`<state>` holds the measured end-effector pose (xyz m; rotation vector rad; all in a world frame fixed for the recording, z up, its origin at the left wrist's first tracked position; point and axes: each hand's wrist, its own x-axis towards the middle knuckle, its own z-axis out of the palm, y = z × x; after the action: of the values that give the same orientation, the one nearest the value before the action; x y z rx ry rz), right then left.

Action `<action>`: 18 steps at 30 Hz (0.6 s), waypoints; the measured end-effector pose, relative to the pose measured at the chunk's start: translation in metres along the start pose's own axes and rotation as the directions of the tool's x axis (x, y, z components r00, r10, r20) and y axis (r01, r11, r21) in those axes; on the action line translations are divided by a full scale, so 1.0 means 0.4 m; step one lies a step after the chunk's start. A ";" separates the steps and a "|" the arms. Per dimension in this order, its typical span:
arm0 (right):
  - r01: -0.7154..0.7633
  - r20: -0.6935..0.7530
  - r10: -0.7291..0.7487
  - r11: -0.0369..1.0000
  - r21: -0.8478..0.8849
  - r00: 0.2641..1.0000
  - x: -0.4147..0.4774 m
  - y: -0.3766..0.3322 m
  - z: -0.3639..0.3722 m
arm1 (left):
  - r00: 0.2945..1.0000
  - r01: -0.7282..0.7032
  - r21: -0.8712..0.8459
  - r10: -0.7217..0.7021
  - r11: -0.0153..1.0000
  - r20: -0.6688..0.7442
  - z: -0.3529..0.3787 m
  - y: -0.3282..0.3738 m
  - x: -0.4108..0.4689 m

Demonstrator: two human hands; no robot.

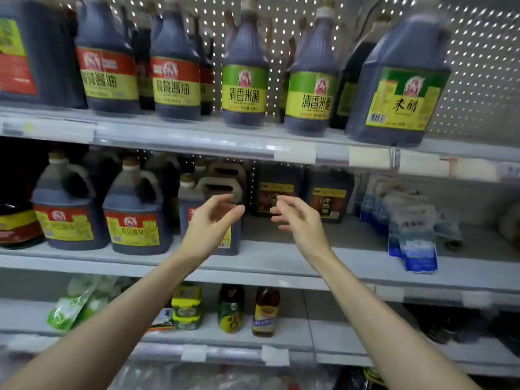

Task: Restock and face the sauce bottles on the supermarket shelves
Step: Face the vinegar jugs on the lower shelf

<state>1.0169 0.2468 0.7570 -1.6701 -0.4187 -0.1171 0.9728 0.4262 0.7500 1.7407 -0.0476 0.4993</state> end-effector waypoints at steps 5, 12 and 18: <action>-0.209 0.007 0.208 0.978 0.027 0.978 -0.082 0.215 0.049 | 0.977 0.210 -0.015 -0.209 0.977 0.050 0.017 -0.212 -0.082; -0.447 0.044 0.445 0.893 0.046 0.894 -0.242 0.535 0.122 | 0.882 0.460 0.019 -0.459 0.888 0.107 0.043 -0.534 -0.244; -0.584 0.045 0.584 0.812 -0.017 0.810 -0.414 0.819 0.182 | 0.761 0.620 0.094 -0.626 0.779 0.168 0.066 -0.817 -0.427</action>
<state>0.9622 0.2558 0.3869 -1.7368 0.0798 0.3844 0.9238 0.4386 0.3836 1.7065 0.4027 -0.1675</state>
